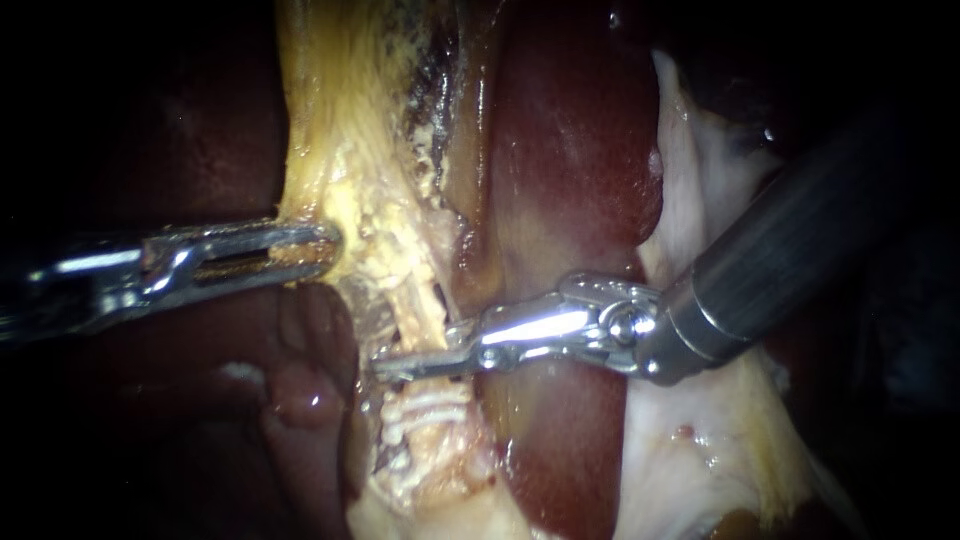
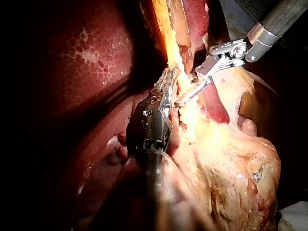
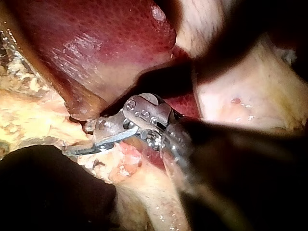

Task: Going back third clip left tube

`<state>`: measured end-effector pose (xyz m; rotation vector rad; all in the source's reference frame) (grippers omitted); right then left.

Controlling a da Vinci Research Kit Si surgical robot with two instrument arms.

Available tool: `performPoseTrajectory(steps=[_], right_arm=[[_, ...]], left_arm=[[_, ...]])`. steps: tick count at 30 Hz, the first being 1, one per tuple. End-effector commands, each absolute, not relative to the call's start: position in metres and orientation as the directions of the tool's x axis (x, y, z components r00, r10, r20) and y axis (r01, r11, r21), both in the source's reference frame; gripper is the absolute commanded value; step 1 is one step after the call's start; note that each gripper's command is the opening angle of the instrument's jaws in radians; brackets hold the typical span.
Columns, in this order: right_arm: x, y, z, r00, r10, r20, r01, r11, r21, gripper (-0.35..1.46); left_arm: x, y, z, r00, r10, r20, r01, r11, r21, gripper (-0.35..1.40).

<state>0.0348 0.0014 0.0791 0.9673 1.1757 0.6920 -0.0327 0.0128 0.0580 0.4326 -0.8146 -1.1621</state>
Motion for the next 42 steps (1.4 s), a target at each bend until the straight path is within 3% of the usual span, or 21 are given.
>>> performPoseTrajectory(steps=[1,4,5,8,11,16,21,42], right_arm=[[0.0348,0.0014,0.079,0.267,0.859,-0.436,0.036,0.443,0.896,-0.35],[0.0348,0.0014,0.079,0.267,0.857,-0.441,0.038,0.448,0.893,-0.35],[0.0348,0.0014,0.0789,0.266,0.857,-0.441,0.035,0.449,0.893,-0.26],[0.0349,0.0013,0.0789,0.261,0.836,-0.483,0.051,0.488,0.871,0.37],[0.0347,0.0011,0.0788,0.251,0.814,-0.525,0.07,0.525,0.848,0.53],[0.0333,0.0009,0.0787,0.21,0.735,-0.645,0.114,0.637,0.762,0.6],[0.0308,0.0009,0.0784,0.201,0.678,-0.707,0.115,0.7,0.704,0.6],[0.0217,0.0069,0.0698,0.169,0.521,-0.837,0.146,0.826,0.544,0.6]], left_arm=[[-0.0327,0.0128,0.058,0.164,-0.927,0.338,0.635,0.362,0.683,-0.35],[-0.0327,0.0128,0.058,0.164,-0.927,0.338,0.635,0.362,0.683,-0.35],[-0.0327,0.0128,0.058,0.164,-0.927,0.338,0.635,0.362,0.683,-0.35],[-0.0327,0.0128,0.058,0.164,-0.927,0.338,0.635,0.362,0.683,-0.35],[-0.0327,0.0127,0.058,0.164,-0.927,0.338,0.635,0.362,0.683,-0.35],[-0.0326,0.0127,0.058,0.164,-0.926,0.338,0.634,0.362,0.683,-0.35],[-0.0326,0.0127,0.058,0.165,-0.926,0.339,0.634,0.362,0.683,-0.35],[-0.0326,0.0126,0.0585,0.163,-0.925,0.342,0.633,0.364,0.683,-0.35]])
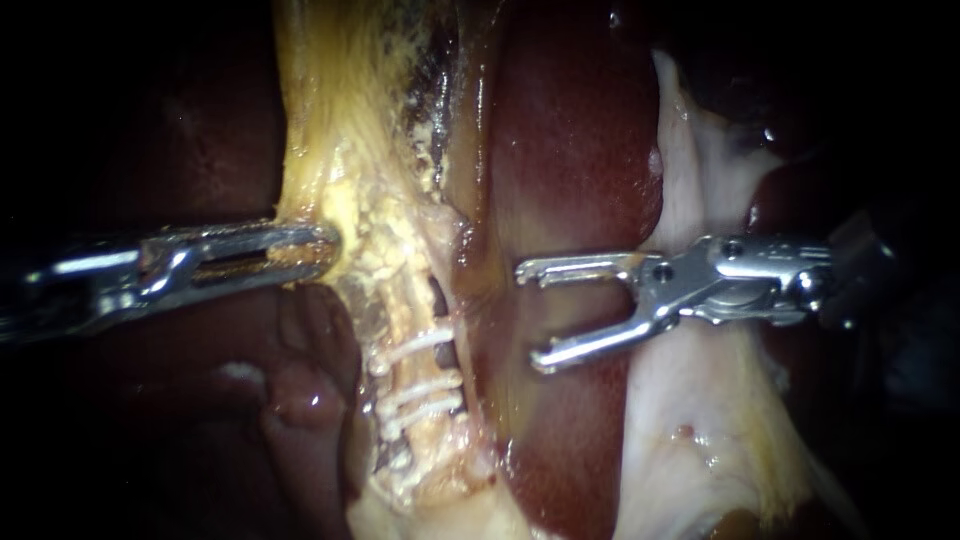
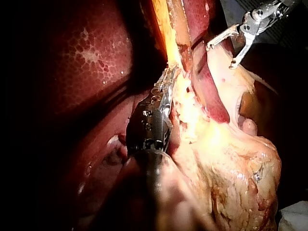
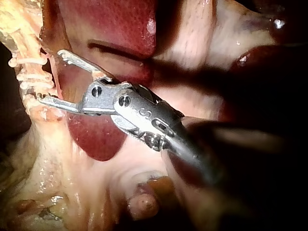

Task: Going back third clip left tube

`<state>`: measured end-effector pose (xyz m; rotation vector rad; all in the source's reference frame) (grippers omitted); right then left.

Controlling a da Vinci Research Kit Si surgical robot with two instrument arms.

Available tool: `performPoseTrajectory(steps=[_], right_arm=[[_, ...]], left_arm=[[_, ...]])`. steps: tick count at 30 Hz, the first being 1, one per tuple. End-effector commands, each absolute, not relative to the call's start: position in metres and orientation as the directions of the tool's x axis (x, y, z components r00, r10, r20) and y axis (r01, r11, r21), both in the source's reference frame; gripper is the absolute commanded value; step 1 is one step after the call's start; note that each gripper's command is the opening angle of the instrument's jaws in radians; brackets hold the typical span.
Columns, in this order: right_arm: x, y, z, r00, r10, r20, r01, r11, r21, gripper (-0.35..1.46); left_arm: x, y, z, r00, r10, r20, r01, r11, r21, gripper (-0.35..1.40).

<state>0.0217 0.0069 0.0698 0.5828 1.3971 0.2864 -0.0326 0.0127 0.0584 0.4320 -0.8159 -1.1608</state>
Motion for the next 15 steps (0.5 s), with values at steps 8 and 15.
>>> performPoseTrajectory(steps=[8,15], right_arm=[[0.021,0.007,0.0683,0.157,0.503,-0.85,0.148,0.839,0.524,0.6],[0.0209,0.0068,0.0681,0.155,0.482,-0.862,0.154,0.85,0.503,0.6]], left_arm=[[-0.0337,0.0125,0.0611,0.178,-0.922,0.345,0.637,0.375,0.674,-0.35],[-0.0356,0.013,0.0653,0.196,-0.927,0.32,0.638,0.368,0.676,-0.35]])
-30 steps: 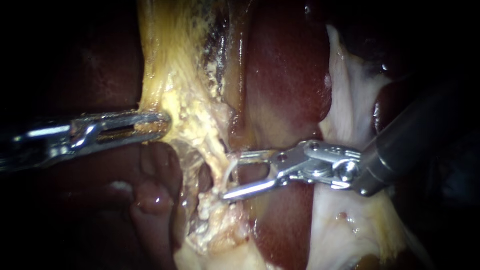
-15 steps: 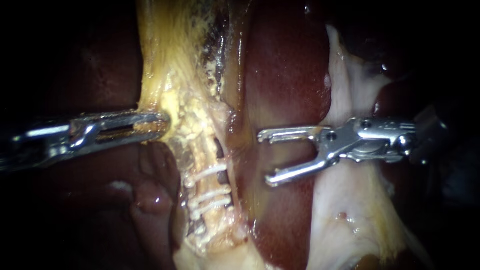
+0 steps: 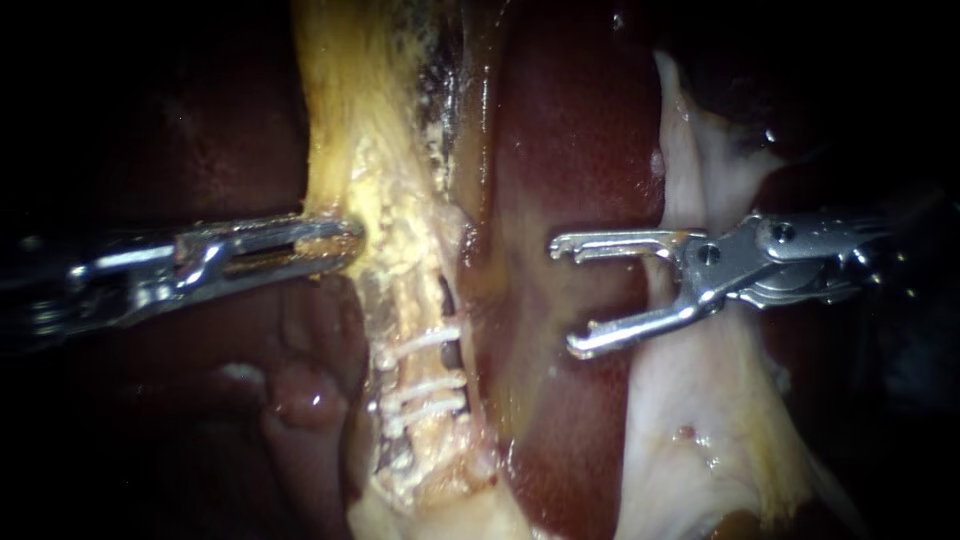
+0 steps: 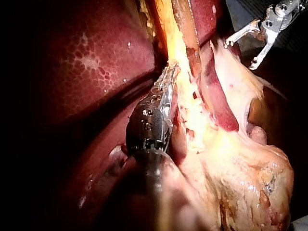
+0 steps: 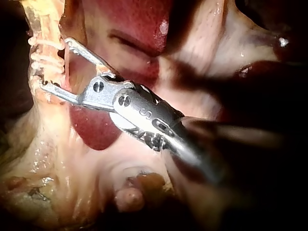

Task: Going back third clip left tube

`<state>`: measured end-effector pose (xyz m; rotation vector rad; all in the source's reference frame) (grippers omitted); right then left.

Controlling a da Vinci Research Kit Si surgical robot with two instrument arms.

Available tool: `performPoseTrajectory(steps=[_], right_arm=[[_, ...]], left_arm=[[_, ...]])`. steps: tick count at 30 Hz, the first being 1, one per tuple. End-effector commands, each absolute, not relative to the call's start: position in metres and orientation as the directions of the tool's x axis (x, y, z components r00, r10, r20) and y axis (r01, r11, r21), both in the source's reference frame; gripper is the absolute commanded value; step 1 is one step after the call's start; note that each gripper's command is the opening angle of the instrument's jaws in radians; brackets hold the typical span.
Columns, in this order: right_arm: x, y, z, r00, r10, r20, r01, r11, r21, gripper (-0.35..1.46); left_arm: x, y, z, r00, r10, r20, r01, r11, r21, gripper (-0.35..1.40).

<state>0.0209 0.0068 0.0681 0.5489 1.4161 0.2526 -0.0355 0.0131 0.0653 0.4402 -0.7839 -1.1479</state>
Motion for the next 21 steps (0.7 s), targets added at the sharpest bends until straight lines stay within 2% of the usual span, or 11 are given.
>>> performPoseTrajectory(steps=[1,7,21], right_arm=[[0.0209,0.0068,0.0681,0.155,0.482,-0.862,0.154,0.85,0.503,0.6],[0.0209,0.0067,0.0681,0.154,0.472,-0.868,0.156,0.856,0.493,0.6],[0.0209,0.0066,0.0679,0.153,0.467,-0.871,0.157,0.859,0.488,0.6]], left_arm=[[-0.0359,0.013,0.0657,0.199,-0.927,0.318,0.639,0.369,0.675,-0.35],[-0.0376,0.0128,0.0664,0.209,-0.927,0.31,0.632,0.37,0.681,-0.35],[-0.0374,0.0127,0.0662,0.209,-0.927,0.31,0.632,0.37,0.681,-0.35]])
